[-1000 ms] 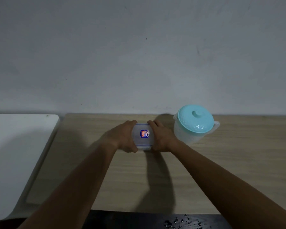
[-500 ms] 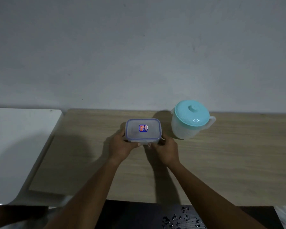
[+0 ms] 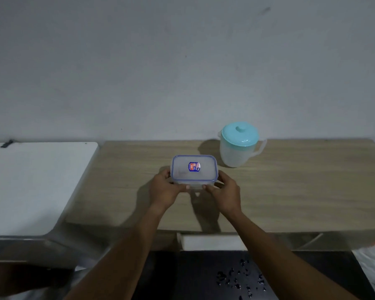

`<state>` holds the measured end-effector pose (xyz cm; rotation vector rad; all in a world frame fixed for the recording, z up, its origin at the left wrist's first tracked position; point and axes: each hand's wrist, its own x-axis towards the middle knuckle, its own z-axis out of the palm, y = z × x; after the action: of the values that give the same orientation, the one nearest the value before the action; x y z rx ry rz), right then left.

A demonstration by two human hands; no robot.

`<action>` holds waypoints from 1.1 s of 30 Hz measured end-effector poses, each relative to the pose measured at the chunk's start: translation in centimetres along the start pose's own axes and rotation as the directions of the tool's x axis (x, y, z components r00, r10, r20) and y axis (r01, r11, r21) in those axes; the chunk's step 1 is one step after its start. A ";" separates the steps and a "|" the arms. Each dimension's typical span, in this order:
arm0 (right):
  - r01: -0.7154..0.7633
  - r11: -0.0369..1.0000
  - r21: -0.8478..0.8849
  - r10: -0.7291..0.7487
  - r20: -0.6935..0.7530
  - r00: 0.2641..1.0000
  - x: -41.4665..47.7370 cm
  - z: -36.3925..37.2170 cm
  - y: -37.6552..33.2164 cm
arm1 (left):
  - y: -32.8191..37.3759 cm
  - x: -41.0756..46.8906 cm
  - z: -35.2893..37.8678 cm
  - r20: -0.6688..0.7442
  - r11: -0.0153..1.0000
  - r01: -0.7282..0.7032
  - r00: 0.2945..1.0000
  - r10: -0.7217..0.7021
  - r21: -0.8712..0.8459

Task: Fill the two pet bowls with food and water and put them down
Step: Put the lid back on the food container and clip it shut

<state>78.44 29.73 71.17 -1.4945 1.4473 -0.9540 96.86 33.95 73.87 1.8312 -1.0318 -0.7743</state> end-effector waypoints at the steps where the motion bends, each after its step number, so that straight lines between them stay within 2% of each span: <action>1: 0.012 1.000 -0.001 -0.012 -0.010 1.000 -0.5 -0.2 -0.3 | 0.0 -0.4 -0.2 -0.005 1.000 -0.009 1.000 0.009 -0.004; 9: 0.018 0.999 0.032 -0.017 -0.014 1.000 -10.2 -0.5 -1.5 | -0.5 -9.5 -5.2 0.033 0.995 -0.068 0.997 0.071 -0.077; 14: -0.004 1.000 0.023 0.004 -0.009 1.000 -15.9 -1.0 -1.4 | -2.1 -14.2 -7.3 0.085 0.995 -0.087 0.992 0.091 -0.041; 25: -0.037 0.999 -0.023 0.035 -0.087 0.996 -23.0 -5.1 1.5 | -3.8 -20.8 -5.0 0.201 0.987 -0.080 0.974 0.107 -0.140; 33: -0.112 0.991 -0.066 0.109 -0.057 0.992 -24.2 -6.5 6.0 | -7.2 -21.8 -1.0 0.228 0.982 0.022 0.973 0.022 -0.187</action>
<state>69.04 53.59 68.56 -1.4312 1.5986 -0.8906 90.07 55.59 69.92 1.6062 -1.0638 -1.0659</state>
